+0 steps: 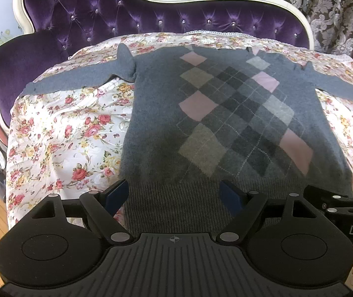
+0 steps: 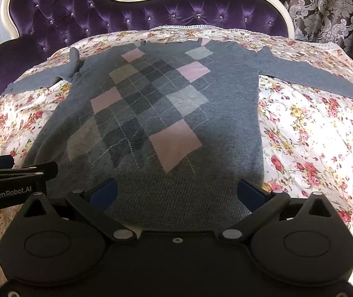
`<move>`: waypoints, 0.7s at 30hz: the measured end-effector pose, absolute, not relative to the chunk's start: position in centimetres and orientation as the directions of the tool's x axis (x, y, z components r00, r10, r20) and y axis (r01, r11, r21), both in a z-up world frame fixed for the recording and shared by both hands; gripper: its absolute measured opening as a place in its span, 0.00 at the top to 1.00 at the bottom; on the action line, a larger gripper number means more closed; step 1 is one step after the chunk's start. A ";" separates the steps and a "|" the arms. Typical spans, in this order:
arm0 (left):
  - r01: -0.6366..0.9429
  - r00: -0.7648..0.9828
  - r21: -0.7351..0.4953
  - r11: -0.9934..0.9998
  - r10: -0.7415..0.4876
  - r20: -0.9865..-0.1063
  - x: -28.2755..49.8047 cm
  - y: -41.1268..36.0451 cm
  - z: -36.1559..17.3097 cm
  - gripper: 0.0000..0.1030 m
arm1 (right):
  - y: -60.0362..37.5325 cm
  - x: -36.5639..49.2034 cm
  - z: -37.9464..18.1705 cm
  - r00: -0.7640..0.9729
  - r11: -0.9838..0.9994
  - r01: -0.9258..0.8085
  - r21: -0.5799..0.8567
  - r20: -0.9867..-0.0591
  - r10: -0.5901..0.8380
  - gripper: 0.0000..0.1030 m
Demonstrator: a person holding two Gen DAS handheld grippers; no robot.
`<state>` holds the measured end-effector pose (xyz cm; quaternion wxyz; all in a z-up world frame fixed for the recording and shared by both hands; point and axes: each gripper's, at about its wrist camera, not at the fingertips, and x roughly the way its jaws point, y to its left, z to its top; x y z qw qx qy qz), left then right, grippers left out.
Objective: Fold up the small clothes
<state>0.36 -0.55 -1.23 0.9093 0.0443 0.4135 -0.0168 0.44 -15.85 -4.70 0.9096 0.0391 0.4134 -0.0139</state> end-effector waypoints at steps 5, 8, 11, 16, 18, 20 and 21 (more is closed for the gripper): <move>0.068 0.655 0.065 0.996 0.005 -0.756 0.4 -0.6 -1.3 0.23 | -15.9 0.5 -4.8 0.648 0.996 0.061 0.060 -0.762 0.006 0.01; 0.067 0.655 0.064 0.996 0.005 -0.756 0.4 -0.5 -1.4 0.23 | -16.0 0.5 -5.0 0.639 0.996 0.064 0.059 -0.769 0.004 0.01; 0.064 0.655 0.063 0.996 0.006 -0.756 0.4 -0.4 -1.4 0.23 | -16.0 0.5 -5.1 0.632 0.996 0.067 0.059 -0.775 0.003 0.01; 0.056 0.655 0.064 0.996 0.012 -0.755 0.5 -0.1 -1.5 0.23 | -16.2 0.5 -5.3 0.619 0.996 0.073 0.058 -0.785 0.000 0.01; 0.053 0.655 0.064 0.997 0.014 -0.756 0.6 0.0 -1.5 0.23 | -16.2 0.6 -5.3 0.614 0.996 0.075 0.057 -0.789 -0.001 0.01; 0.050 0.655 0.064 0.997 0.016 -0.755 0.6 0.1 -1.5 0.23 | -16.2 0.6 -5.4 0.610 0.995 0.076 0.057 -0.793 -0.002 0.01; 0.049 0.656 0.064 0.997 0.016 -0.755 0.6 0.1 -1.5 0.23 | -16.2 0.5 -5.4 0.608 0.995 0.077 0.057 -0.794 -0.001 0.01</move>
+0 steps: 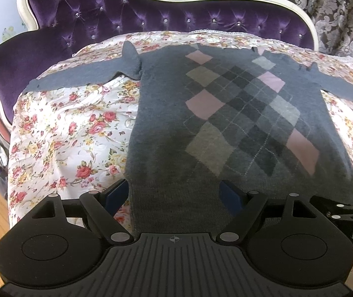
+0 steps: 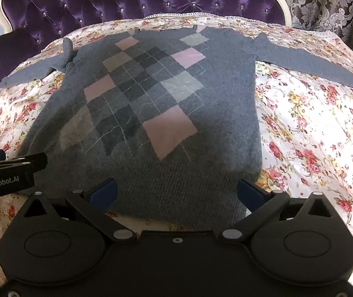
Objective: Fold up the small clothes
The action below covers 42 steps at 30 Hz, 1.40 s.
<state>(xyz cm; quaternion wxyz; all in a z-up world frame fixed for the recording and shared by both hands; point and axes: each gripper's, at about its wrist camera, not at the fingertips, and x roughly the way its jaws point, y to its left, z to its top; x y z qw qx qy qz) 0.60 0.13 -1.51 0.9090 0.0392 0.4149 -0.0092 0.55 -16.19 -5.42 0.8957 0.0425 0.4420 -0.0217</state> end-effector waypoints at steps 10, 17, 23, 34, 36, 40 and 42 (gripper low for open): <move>0.057 0.692 0.075 0.996 0.015 -0.722 1.9 0.3 -1.0 0.23 | -17.8 1.2 -5.6 0.559 0.966 0.013 0.259 -0.802 0.208 0.01; 0.054 0.723 0.085 0.995 0.020 -0.691 4.1 -0.2 -0.7 0.23 | -22.4 2.9 -4.1 0.580 0.929 0.032 0.369 -0.764 0.284 0.01; 0.047 0.723 0.070 0.996 0.014 -0.691 6.9 -0.8 -1.3 0.23 | -28.0 5.3 -2.0 0.668 0.957 0.065 0.282 -0.725 0.168 0.01; 0.034 0.668 0.054 0.998 0.017 -0.744 10.6 -1.5 -4.8 0.23 | -43.5 11.8 -4.6 0.675 0.909 0.378 0.172 -0.723 -0.144 0.28; 0.034 0.664 0.048 0.998 0.013 -0.748 10.9 -1.6 -5.3 0.23 | -46.6 12.6 -5.2 0.671 0.890 0.421 0.173 -0.720 -0.178 0.35; 0.035 0.675 0.038 0.999 0.004 -0.738 11.2 -1.8 -5.9 0.23 | -52.3 14.2 -6.2 0.658 0.836 0.518 0.182 -0.710 -0.252 0.38; 0.038 0.678 0.036 0.999 0.001 -0.735 11.3 -1.8 -6.1 0.23 | -54.4 14.6 -6.6 0.655 0.809 0.548 0.213 -0.712 -0.255 0.37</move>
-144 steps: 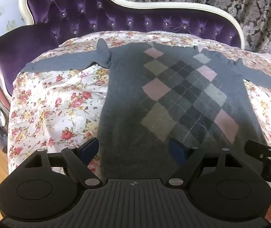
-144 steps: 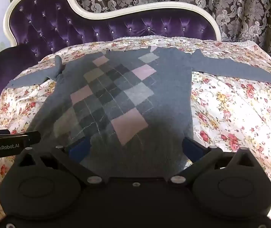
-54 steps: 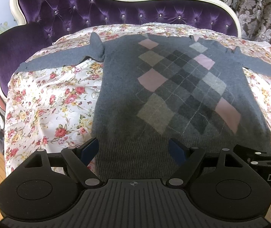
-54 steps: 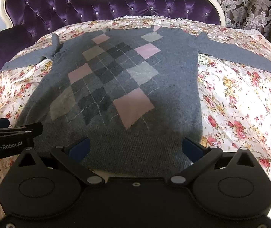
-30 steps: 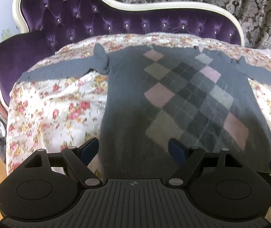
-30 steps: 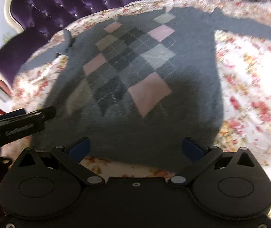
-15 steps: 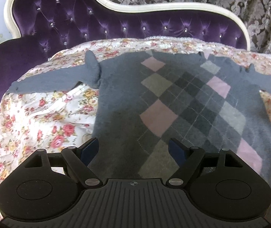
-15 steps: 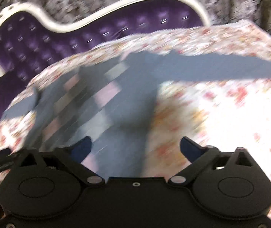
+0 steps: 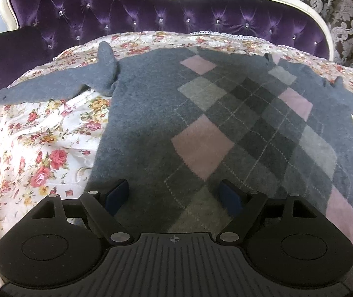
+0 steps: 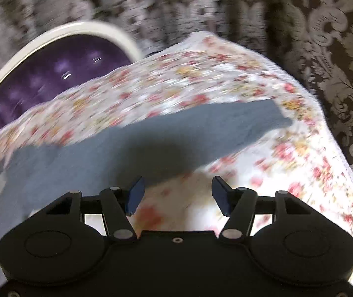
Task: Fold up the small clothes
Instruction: 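Move the right tool to a sweater sleeve cuff and close on it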
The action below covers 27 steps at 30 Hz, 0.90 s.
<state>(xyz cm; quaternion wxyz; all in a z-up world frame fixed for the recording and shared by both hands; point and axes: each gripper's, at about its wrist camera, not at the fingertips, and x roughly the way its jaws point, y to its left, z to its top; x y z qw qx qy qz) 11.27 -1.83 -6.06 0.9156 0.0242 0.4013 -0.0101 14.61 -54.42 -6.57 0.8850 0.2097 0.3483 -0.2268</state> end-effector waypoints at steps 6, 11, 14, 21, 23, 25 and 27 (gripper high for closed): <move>0.062 0.687 0.028 0.998 -0.022 -0.727 11.3 -1.7 -6.5 0.17 | -58.7 15.4 -8.6 0.639 0.717 0.628 0.303 -0.726 -0.253 0.37; 0.076 0.691 0.005 0.997 -0.048 -0.721 11.2 -1.5 -6.9 0.09 | -60.3 15.4 -9.3 0.669 0.668 0.647 0.368 -0.694 -0.266 0.37; 0.068 0.694 0.009 0.998 -0.041 -0.719 11.2 -1.5 -7.0 0.05 | -61.2 15.9 -9.6 0.689 0.652 0.644 0.401 -0.674 -0.266 0.35; 0.066 0.690 -0.002 0.998 -0.047 -0.722 11.4 -1.2 -7.2 0.00 | -61.8 17.6 -9.8 0.647 0.646 0.686 0.335 -0.687 -0.330 0.89; 0.067 0.691 -0.004 0.998 -0.049 -0.721 11.4 -1.2 -7.3 0.00 | -61.4 17.6 -9.0 0.654 0.651 0.684 0.330 -0.672 -0.346 0.89; 0.067 0.693 -0.005 0.998 -0.050 -0.720 11.3 -1.1 -7.3 0.00 | -60.7 17.7 -7.5 0.670 0.674 0.668 0.315 -0.648 -0.362 0.89; 0.067 0.694 -0.006 0.998 -0.051 -0.718 11.3 -1.1 -7.3 0.00 | -59.4 18.1 -5.3 0.696 0.716 0.634 0.291 -0.619 -0.365 0.90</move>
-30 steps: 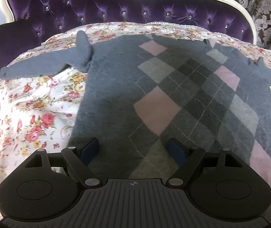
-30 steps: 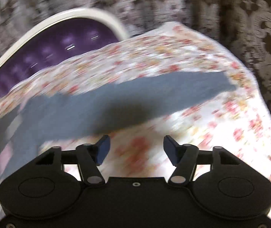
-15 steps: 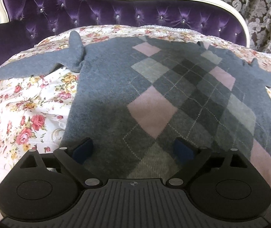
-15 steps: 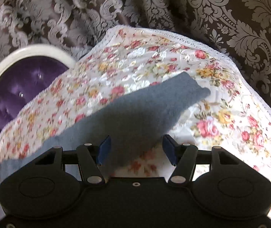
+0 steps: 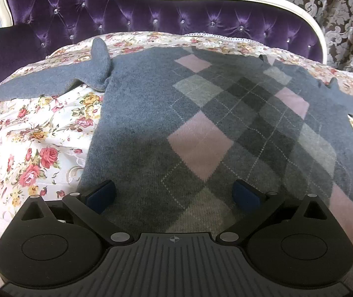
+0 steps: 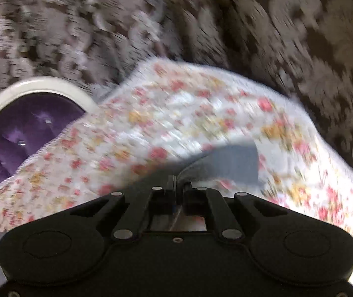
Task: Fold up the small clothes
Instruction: 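Move the right tool to a sweater sleeve cuff and close on it, then carry the held sleeve with the right tool across the sweater body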
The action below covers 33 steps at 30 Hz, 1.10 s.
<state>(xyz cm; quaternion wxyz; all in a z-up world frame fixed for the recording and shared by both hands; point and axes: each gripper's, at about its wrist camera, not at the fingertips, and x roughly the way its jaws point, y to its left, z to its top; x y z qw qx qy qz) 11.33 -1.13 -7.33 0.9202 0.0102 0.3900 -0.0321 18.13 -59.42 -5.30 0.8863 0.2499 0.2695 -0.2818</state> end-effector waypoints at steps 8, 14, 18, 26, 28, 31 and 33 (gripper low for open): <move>0.069 0.709 -0.020 0.997 -0.063 -0.702 10.9 -1.0 -7.5 0.00 | -50.3 21.8 5.6 0.836 0.884 0.399 0.242 -0.493 -0.242 0.89; 0.073 0.709 -0.030 0.997 -0.073 -0.701 10.9 -0.8 -7.4 0.00 | -37.4 26.0 9.8 0.897 0.973 0.110 0.204 -0.442 -0.009 0.89; 0.074 0.711 -0.035 0.997 -0.078 -0.699 10.8 -0.7 -7.4 0.00 | -28.3 28.4 8.1 0.870 0.973 -0.081 0.215 -0.462 0.174 0.90; 0.074 0.712 -0.038 0.997 -0.080 -0.697 10.8 -0.7 -7.5 0.00 | -14.3 31.1 -0.8 0.713 0.930 -0.306 0.202 -0.599 0.365 0.90; 0.074 0.712 -0.038 0.996 -0.080 -0.697 10.8 -0.7 -7.5 0.00 | -12.2 31.2 -2.9 0.675 0.916 -0.348 0.198 -0.625 0.392 0.86; 0.074 0.712 -0.037 0.997 -0.079 -0.697 10.8 -0.7 -7.5 0.00 | -11.9 30.0 -4.5 0.653 0.904 -0.364 0.225 -0.630 0.420 0.77; 0.074 0.713 -0.038 0.997 -0.079 -0.697 10.8 -0.7 -7.5 0.00 | -13.1 29.4 -4.9 0.663 0.900 -0.356 0.250 -0.612 0.432 0.48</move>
